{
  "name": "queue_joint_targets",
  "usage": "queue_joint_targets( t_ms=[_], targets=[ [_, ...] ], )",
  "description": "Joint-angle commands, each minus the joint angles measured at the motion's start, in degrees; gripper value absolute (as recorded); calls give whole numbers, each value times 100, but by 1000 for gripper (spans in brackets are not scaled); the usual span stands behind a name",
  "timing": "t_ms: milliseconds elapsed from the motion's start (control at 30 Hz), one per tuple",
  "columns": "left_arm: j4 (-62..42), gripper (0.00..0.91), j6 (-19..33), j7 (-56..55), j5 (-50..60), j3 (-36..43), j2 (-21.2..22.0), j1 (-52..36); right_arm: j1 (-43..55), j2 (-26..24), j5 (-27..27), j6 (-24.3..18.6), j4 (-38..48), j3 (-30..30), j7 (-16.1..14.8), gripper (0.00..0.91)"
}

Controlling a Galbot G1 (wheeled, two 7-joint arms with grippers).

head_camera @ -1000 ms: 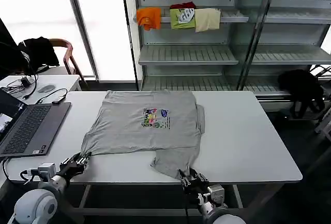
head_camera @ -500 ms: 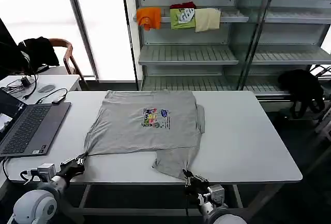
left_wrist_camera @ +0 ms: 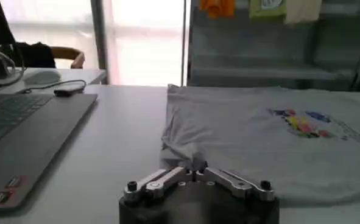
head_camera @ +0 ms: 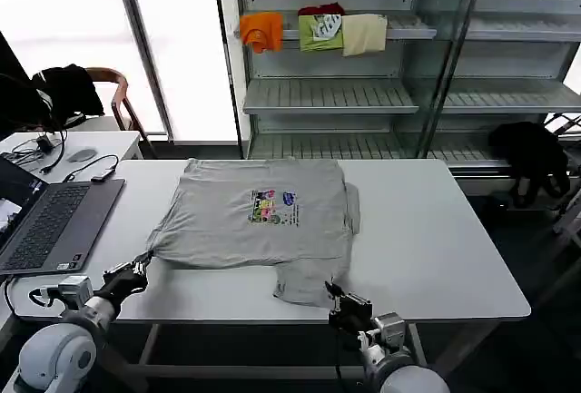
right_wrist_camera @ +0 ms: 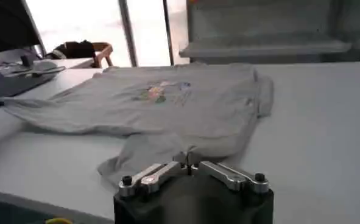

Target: Fold and organize the clothes.

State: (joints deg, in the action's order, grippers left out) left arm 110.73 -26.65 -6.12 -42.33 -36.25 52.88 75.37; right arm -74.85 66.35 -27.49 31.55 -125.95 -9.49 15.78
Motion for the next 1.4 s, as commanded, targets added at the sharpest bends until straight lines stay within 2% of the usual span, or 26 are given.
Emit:
queue_joint_targets(
  t_ms=[33,333,767,1400],
  targets=[
    [-49,10,13,-175,-174,316,-32,-816,585,-46,-215,85,-68,-408,16,0],
    [-468,10,-80,-518,-159,806,67,-1696,1559,-163,-341,155,371,-364,40,0],
    [-1192,10,-51,-1231,21,1365,306,-2565,2966,-17,-364,54,1657,151,-263,0],
    [-1945,10,-50,-1447,295,1692,592,-3205,3540,188,-39,-319,2849,527,-578,0]
  ],
)
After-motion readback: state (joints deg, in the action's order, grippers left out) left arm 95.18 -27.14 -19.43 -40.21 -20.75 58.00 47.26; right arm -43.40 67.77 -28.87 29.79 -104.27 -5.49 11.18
